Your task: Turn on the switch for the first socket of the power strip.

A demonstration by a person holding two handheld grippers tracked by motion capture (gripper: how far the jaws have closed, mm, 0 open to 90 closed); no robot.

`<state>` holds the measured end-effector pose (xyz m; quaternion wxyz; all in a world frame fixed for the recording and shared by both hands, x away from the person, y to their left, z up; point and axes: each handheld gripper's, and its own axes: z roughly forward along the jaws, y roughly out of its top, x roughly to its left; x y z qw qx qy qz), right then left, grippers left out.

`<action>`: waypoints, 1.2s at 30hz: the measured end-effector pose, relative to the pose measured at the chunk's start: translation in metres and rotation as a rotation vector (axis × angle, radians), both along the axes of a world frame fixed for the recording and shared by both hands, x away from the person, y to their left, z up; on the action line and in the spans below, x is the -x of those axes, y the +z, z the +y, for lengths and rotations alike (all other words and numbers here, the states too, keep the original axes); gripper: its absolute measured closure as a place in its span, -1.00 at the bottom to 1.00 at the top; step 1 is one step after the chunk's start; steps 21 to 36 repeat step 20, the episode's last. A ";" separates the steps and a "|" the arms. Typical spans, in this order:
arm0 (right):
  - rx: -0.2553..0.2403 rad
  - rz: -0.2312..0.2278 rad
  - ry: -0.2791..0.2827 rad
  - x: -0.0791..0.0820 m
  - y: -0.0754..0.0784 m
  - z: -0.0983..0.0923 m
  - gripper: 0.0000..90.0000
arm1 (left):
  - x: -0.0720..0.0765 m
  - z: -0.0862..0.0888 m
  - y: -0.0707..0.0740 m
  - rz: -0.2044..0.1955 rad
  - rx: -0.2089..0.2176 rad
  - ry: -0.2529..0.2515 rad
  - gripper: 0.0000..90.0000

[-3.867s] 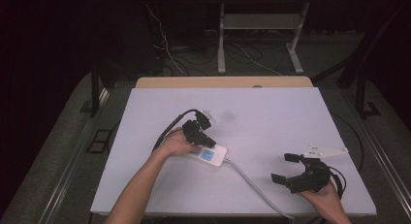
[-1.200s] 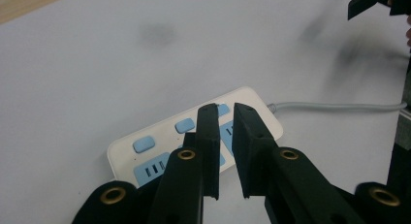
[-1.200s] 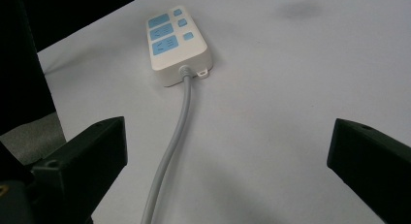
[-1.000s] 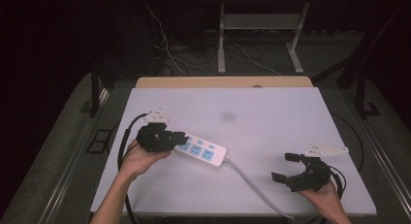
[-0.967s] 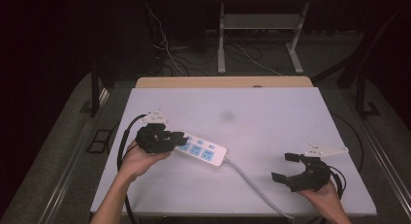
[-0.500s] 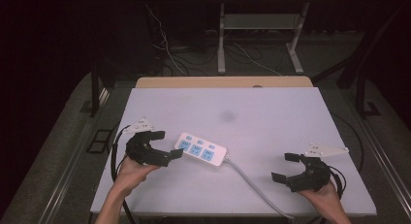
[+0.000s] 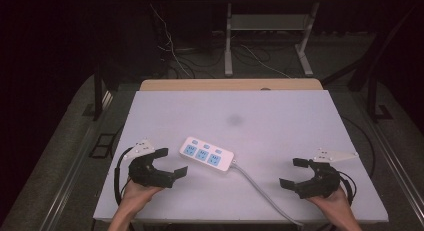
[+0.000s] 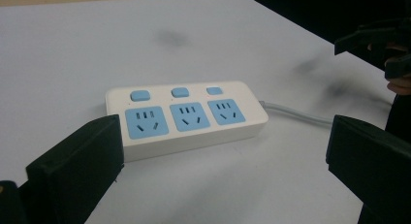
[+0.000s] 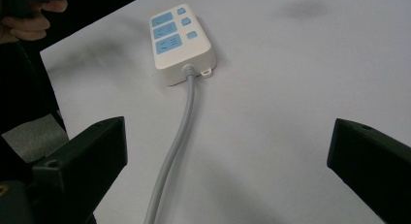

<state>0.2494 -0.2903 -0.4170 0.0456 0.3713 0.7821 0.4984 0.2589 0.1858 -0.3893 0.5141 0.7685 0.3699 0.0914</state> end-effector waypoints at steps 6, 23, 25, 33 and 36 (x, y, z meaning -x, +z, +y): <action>-0.001 0.002 0.002 0.000 0.000 0.000 -0.99 | 0.005 -0.003 -0.013 0.011 -0.022 -0.018 -1.00; -0.001 0.008 0.006 0.000 -0.001 0.000 -0.99 | 0.008 -0.003 -0.035 0.052 -0.042 -0.031 -1.00; -0.001 0.008 0.006 0.000 -0.001 0.000 -0.99 | 0.008 -0.003 -0.035 0.052 -0.042 -0.031 -1.00; -0.001 0.008 0.006 0.000 -0.001 0.000 -0.99 | 0.008 -0.003 -0.035 0.052 -0.042 -0.031 -1.00; -0.001 0.008 0.006 0.000 -0.001 0.000 -0.99 | 0.008 -0.003 -0.035 0.052 -0.042 -0.031 -1.00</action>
